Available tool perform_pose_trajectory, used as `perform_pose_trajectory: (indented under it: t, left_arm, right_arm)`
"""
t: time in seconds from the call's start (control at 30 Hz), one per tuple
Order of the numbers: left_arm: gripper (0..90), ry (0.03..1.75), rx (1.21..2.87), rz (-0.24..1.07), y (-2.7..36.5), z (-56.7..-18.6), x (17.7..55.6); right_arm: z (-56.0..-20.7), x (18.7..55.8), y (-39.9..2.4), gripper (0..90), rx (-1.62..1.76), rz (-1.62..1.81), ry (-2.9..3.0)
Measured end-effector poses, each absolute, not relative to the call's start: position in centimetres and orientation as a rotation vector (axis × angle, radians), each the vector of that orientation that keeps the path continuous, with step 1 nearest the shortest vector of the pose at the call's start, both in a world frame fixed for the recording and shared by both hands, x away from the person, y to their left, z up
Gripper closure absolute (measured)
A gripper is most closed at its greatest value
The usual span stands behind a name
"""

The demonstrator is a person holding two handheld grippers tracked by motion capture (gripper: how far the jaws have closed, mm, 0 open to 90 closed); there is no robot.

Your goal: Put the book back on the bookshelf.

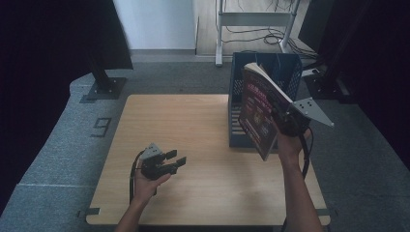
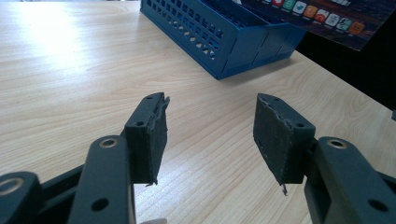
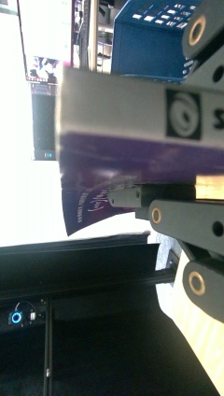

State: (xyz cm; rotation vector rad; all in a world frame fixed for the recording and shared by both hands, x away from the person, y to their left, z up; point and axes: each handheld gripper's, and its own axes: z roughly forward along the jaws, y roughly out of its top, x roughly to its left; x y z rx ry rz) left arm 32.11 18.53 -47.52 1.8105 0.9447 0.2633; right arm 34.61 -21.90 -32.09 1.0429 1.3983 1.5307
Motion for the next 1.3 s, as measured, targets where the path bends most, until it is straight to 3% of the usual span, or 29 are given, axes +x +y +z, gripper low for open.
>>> perform_pose_trajectory:
  t: [1.3]
  left_arm:
    - [44.5,0.973,1.766,0.261,19.8,-47.3,32.4]
  right_arm:
    - [-33.2,39.6,-20.2,81.1,1.089,1.441,1.373]
